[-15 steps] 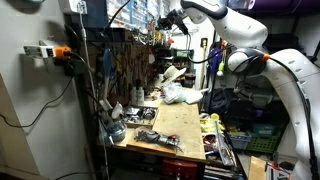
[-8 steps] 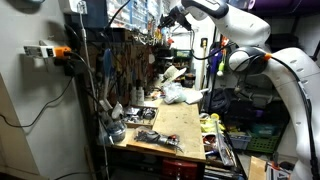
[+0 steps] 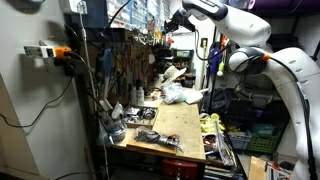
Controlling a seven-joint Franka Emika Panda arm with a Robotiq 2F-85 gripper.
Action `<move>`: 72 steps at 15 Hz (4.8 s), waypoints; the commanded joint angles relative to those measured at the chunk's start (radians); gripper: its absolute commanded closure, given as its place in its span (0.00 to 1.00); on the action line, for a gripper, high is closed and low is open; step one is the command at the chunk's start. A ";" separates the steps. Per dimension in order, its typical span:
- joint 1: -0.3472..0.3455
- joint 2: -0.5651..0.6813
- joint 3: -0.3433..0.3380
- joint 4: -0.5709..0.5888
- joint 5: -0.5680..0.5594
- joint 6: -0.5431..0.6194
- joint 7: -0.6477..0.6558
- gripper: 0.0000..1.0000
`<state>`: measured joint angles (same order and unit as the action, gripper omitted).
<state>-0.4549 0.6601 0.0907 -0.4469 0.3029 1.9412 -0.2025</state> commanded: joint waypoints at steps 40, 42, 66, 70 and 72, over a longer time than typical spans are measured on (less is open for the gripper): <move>-0.124 0.401 -0.099 -0.017 -0.003 -0.425 0.829 0.97; -0.113 0.458 -0.110 0.041 -0.012 -0.453 0.892 0.97; -0.113 0.599 -0.130 0.022 -0.032 -0.419 1.207 0.97; -0.101 0.605 -0.146 0.019 -0.053 -0.401 1.243 0.72; -0.094 0.607 -0.154 0.020 -0.066 -0.394 1.256 0.57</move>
<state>-0.5619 1.2402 -0.0450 -0.4583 0.2676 1.5305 1.0175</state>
